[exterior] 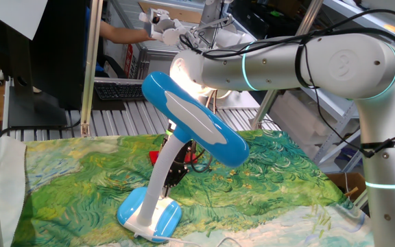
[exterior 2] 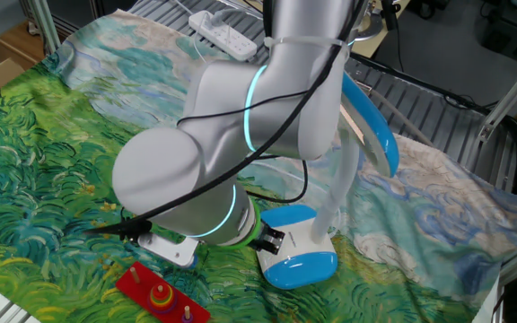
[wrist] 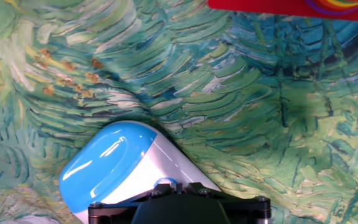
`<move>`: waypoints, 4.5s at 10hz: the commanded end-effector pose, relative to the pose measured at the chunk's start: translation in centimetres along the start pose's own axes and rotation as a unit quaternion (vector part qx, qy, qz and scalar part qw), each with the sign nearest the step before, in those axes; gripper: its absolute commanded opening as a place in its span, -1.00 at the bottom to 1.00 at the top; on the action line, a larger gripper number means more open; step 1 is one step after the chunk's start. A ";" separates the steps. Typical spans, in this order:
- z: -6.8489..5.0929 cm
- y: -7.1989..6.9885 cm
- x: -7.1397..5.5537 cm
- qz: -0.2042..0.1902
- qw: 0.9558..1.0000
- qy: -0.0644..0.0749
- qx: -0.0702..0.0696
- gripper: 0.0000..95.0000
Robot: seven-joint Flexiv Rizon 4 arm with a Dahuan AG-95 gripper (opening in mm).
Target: Turn off the desk lamp by pressing the button
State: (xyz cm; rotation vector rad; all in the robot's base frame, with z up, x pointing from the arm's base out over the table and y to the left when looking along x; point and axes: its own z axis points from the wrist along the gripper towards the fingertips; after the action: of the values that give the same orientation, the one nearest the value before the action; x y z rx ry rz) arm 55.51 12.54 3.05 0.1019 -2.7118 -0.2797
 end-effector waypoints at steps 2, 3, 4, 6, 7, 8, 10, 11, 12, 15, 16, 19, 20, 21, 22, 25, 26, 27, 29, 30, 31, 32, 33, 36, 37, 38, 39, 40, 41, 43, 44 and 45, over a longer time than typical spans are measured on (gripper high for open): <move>0.0 0.0 -0.1 -0.001 1.000 -0.001 -0.001 -1.00; -0.2 -0.1 0.0 -0.004 1.000 -0.002 -0.004 -1.00; -0.7 -0.1 -0.1 -0.007 1.000 -0.002 -0.006 -1.00; -1.4 -0.2 -0.3 -0.006 1.000 -0.001 -0.009 -1.00; -1.4 -0.1 -0.3 -0.007 1.000 -0.002 -0.013 -1.00; -1.4 -0.1 -0.3 -0.006 1.000 -0.003 -0.019 -1.00; -1.4 -0.1 -0.3 -0.002 0.999 0.000 -0.036 -1.00; -1.4 -0.1 -0.3 -0.001 0.999 0.000 -0.035 -1.00; -1.4 -0.1 -0.3 0.000 0.999 -0.001 -0.035 -1.00; -1.4 -0.1 -0.3 -0.008 1.000 -0.006 -0.029 -1.00; -1.4 -0.1 -0.3 -0.007 0.999 -0.005 -0.033 -1.00; -1.2 0.0 -0.4 0.000 0.998 -0.002 -0.057 -1.00; -1.2 0.0 -0.4 0.002 0.998 -0.001 -0.064 -1.00; -1.2 0.0 -0.5 0.004 0.998 0.000 -0.068 -1.00; -1.2 0.0 -0.5 0.005 0.998 0.001 -0.068 -1.00; -1.0 0.1 -0.7 0.007 0.998 0.001 -0.069 -1.00; -1.0 0.1 -0.7 0.008 0.997 0.002 -0.071 -1.00; -1.0 0.2 -0.6 0.009 0.997 0.002 -0.072 -1.00; -1.0 0.2 -0.5 0.012 0.997 0.005 -0.075 -1.00; -1.0 0.3 -0.5 0.012 0.997 0.005 -0.076 -1.00; -1.0 0.4 -0.4 0.013 0.997 0.006 -0.077 -1.00; -0.9 0.4 -0.3 0.014 0.997 0.007 -0.078 -1.00; -0.9 0.5 -0.3 0.014 0.997 0.008 -0.078 -1.00; 0.0 0.7 -0.1 0.017 0.996 0.009 -0.083 -1.00; 0.3 0.7 0.0 0.017 0.996 0.009 -0.085 -1.00; 0.2 0.8 0.1 0.017 0.996 0.010 -0.086 -1.00; 0.1 1.1 0.4 0.019 0.996 0.009 -0.090 -1.00; 0.0 1.3 0.6 0.021 0.996 0.010 -0.090 -1.00; -0.1 1.5 0.7 0.022 0.996 0.010 -0.091 -1.00; -0.3 1.6 0.6 0.023 0.995 0.010 -0.093 -1.00; -0.3 1.7 0.5 0.024 0.995 0.010 -0.094 -1.00; -0.3 1.7 0.5 0.024 0.995 0.010 -0.094 -1.00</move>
State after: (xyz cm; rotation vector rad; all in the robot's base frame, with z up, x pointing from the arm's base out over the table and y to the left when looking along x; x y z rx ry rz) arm 55.16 14.08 3.79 -0.0138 -2.6478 -0.5154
